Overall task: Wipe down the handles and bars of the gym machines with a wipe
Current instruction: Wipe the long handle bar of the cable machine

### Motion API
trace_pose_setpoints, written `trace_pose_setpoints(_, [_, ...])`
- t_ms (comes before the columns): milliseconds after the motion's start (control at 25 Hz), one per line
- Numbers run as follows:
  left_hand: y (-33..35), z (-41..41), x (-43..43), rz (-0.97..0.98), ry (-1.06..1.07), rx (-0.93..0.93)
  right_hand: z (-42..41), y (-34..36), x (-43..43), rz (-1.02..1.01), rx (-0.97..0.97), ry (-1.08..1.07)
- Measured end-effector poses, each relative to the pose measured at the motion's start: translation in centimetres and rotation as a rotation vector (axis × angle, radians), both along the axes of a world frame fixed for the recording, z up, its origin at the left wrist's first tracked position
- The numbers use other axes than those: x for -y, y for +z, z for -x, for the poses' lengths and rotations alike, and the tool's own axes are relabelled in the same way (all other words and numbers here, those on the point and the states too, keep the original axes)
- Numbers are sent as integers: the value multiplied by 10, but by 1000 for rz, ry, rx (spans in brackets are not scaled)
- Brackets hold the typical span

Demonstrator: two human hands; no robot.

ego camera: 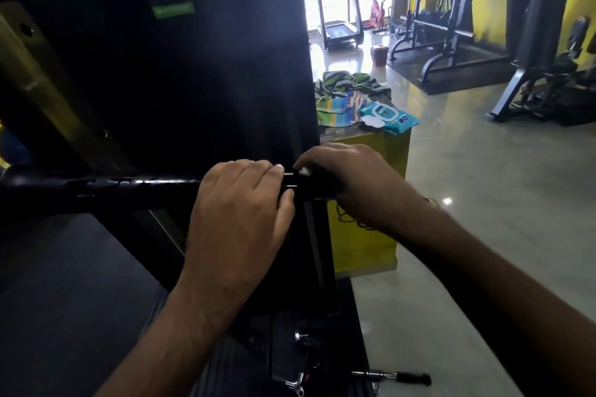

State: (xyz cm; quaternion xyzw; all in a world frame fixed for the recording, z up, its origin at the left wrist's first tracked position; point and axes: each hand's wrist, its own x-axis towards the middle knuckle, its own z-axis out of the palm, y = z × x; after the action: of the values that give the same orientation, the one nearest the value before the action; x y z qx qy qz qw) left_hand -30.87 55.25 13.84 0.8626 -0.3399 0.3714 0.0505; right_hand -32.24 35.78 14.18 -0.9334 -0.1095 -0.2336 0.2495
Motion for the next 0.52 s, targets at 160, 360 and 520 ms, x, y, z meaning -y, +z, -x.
trace_pose_setpoints(160, [7,2,5,-27,-22,-10,22,-44,-13,-179,221,-365])
trace_pose_setpoints(360, [4,1,14,-51,-67,-35,33,-95,-50,-439,597,-398])
trace_pose_setpoints(520, [-1,-4,15,-61,-90,-41,21,-94,-104,-1811,307,-262])
